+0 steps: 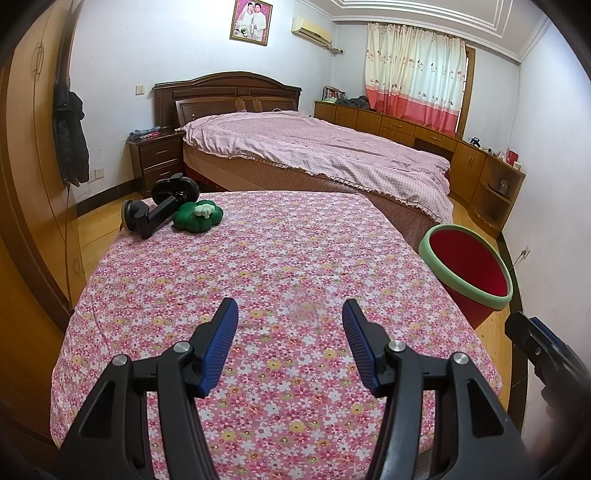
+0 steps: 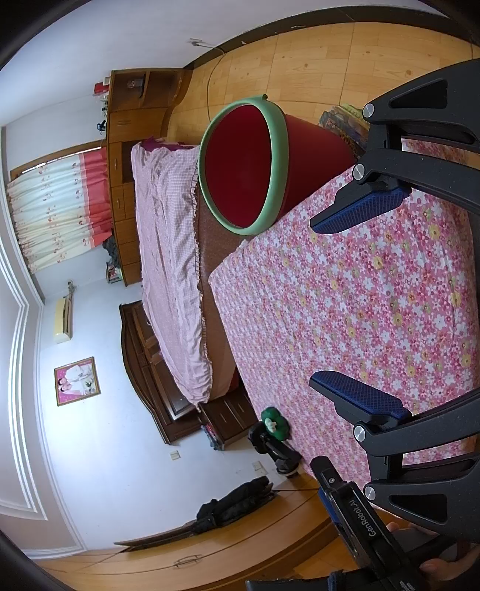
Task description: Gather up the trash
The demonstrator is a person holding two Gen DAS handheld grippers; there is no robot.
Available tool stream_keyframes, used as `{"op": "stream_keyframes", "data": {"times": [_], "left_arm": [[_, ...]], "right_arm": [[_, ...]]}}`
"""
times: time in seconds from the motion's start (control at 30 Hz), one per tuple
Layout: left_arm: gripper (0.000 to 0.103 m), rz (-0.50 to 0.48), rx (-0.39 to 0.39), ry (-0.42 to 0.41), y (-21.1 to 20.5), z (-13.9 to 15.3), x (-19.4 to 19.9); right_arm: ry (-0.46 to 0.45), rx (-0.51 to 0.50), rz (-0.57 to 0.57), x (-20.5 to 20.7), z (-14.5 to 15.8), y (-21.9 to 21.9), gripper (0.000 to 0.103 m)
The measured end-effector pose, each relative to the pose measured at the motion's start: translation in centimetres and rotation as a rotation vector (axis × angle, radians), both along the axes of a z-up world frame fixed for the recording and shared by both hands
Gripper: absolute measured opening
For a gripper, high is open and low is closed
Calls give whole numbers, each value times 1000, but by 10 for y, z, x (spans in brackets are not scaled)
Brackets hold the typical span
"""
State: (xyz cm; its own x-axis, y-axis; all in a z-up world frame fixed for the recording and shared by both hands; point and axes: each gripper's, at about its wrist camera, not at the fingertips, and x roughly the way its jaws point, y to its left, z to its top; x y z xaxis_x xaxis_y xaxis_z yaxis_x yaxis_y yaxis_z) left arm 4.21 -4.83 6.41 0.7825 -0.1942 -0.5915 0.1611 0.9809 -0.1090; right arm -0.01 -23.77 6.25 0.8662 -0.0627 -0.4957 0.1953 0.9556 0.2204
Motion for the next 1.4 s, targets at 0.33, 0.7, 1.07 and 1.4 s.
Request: {"op": "stream_keyframes", "data": {"times": [0.33,0.7,1.07,1.4], "left_arm": [[59,-1,-1,0,0,0,0],[59,-1,-1,-1,0,0,0],[59,-1,-2,-3,0,0,0],[59,1,-3,-5,1,1,-1]], "right_arm": [[0,0,0,0,0,0,78],[1,0,1,1,0,1,78],[0,-1,2,1,0,1,78],[-2,-3,3,1,0,3,78]]}}
